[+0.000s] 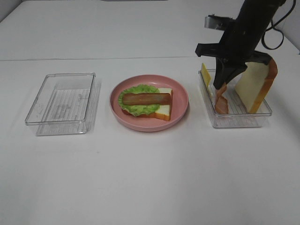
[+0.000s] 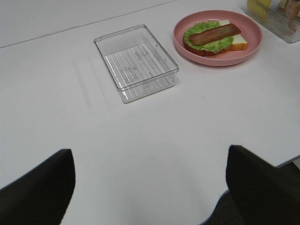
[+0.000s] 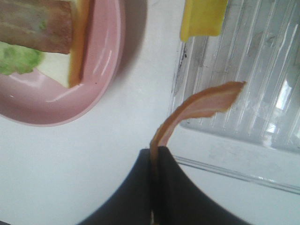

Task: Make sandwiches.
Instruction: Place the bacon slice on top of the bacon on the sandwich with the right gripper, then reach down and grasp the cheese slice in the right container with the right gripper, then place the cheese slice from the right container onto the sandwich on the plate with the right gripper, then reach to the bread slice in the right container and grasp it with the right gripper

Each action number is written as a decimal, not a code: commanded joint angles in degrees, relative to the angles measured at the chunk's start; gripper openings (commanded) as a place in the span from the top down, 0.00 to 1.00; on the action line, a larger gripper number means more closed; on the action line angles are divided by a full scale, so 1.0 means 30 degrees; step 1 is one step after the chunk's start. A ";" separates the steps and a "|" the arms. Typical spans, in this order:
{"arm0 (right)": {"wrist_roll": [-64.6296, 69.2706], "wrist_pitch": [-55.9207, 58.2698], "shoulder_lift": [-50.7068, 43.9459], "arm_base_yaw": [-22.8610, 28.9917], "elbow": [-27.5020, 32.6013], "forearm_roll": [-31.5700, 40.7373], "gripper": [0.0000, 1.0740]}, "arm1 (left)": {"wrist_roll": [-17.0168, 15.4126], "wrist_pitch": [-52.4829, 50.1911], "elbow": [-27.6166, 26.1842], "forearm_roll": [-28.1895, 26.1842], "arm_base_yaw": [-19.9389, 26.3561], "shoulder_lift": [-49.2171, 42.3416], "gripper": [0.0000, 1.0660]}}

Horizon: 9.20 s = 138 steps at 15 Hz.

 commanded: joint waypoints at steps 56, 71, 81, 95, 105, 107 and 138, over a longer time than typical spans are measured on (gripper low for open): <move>0.2368 0.0306 0.0134 0.2426 -0.4526 -0.2807 0.30 | 0.0000 -0.0172 0.0038 0.0000 -0.0057 -0.0439 0.22; 0.3132 -0.4068 0.3858 0.2406 -0.4870 -0.6054 0.47 | 0.0000 -0.0172 0.0038 0.0000 -0.0057 -0.0439 0.22; 0.3571 -0.4106 0.4450 0.2406 -0.4870 -0.7086 0.68 | 0.0000 -0.0172 0.0038 0.0000 -0.0057 -0.0439 0.22; 0.3476 -0.2617 0.2731 0.2406 -0.6169 -0.6646 1.00 | 0.0000 -0.0172 0.0038 0.0000 -0.0057 -0.0439 0.22; -0.0745 -0.1547 0.1222 0.2426 -0.5749 0.4106 1.00 | 0.0000 -0.0172 0.0038 0.0000 -0.0057 -0.0439 0.22; -0.1490 -0.1432 0.2426 0.2426 -0.5730 0.7506 1.00 | 0.0000 -0.0172 0.0038 0.0000 -0.0057 -0.0439 0.22; 0.1509 0.1432 0.4851 0.2406 -1.1536 0.0325 0.28 | 0.0000 -0.0172 0.0038 0.0000 -0.0057 -0.0439 0.22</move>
